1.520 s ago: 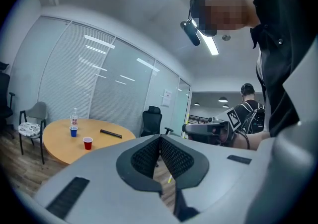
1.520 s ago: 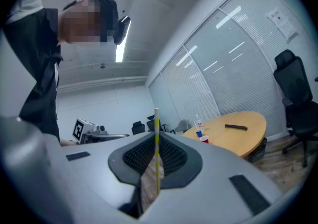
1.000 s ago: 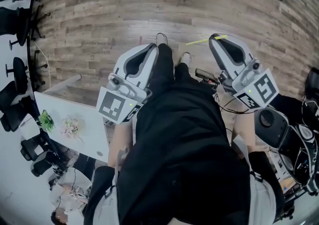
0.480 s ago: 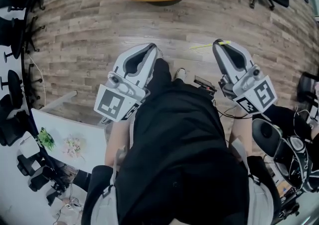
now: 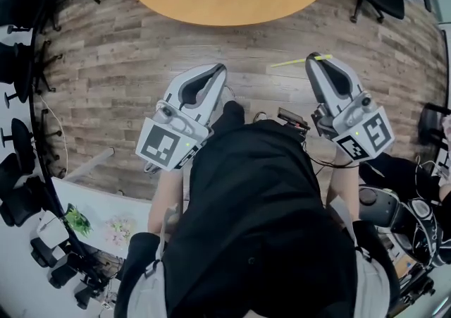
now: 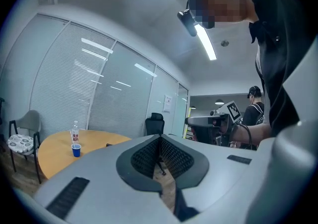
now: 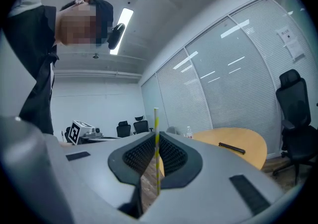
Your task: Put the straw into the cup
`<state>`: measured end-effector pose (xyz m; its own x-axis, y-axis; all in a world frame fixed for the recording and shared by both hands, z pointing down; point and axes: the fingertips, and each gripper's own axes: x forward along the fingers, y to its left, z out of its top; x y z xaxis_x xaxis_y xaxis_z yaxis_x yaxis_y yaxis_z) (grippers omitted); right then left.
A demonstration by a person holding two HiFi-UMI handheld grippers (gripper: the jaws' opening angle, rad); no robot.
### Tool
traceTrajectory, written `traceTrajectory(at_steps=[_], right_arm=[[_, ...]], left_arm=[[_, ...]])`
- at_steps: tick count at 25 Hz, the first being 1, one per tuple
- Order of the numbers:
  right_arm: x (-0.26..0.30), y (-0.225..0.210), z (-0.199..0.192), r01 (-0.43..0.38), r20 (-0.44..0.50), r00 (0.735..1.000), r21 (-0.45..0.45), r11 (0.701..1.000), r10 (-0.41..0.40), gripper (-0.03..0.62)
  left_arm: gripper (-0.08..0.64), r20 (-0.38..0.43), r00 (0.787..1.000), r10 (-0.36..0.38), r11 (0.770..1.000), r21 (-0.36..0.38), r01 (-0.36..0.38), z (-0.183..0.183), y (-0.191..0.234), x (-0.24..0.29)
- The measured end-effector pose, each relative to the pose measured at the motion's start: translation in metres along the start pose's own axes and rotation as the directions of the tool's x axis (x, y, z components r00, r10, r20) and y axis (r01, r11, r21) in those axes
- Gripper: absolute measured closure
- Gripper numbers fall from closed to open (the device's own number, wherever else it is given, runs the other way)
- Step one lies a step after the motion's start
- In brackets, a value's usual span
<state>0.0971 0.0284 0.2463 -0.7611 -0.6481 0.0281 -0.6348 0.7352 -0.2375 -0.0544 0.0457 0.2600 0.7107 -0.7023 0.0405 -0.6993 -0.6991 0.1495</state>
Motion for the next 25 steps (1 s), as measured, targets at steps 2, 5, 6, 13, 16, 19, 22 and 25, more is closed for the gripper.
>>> traceTrajectory(at_steps=[2, 5, 6, 13, 16, 19, 22, 25], right_arm=[[0.01, -0.003, 0.0, 0.024, 0.001, 1.0, 0.003, 1.0, -0.024, 0.558], [0.025, -0.009, 0.0, 0.053, 0.007, 0.999, 0.009, 0.999, -0.053, 0.558], [0.03, -0.01, 0.001, 0.063, 0.01, 0.998, 0.012, 0.998, -0.064, 0.558], [0.057, -0.011, 0.003, 0.1, -0.009, 0.995, 0.029, 0.995, -0.099, 0.558], [0.061, -0.02, 0.0, 0.098, -0.031, 0.995, 0.036, 0.995, -0.097, 0.558], [0.066, -0.034, -0.002, 0.088, -0.042, 0.995, 0.045, 0.995, -0.087, 0.558], [0.083, -0.055, 0.002, 0.068, -0.042, 0.997, 0.039, 0.997, -0.067, 0.558], [0.107, -0.079, 0.01, 0.019, -0.044, 0.999, 0.004, 1.0, -0.019, 0.558]], left_arm=[[0.541, 0.002, 1.0, -0.017, 1.0, 0.003, 0.017, 0.002, 0.012, 0.001], [0.541, 0.002, 0.999, -0.035, 0.999, 0.009, 0.035, 0.003, 0.029, 0.004], [0.541, 0.001, 0.999, -0.04, 0.999, 0.011, 0.04, 0.004, 0.034, 0.004], [0.541, -0.022, 0.997, -0.073, 0.997, -0.007, 0.073, 0.005, 0.064, 0.004], [0.541, -0.024, 0.997, -0.068, 0.998, -0.014, 0.067, 0.005, 0.07, 0.014], [0.541, -0.03, 0.998, -0.059, 0.998, -0.017, 0.059, 0.004, 0.077, 0.027], [0.541, -0.036, 0.999, -0.03, 0.999, -0.012, 0.03, 0.004, 0.089, 0.041], [0.541, -0.041, 0.999, 0.025, 1.0, 0.011, -0.025, 0.008, 0.106, 0.061]])
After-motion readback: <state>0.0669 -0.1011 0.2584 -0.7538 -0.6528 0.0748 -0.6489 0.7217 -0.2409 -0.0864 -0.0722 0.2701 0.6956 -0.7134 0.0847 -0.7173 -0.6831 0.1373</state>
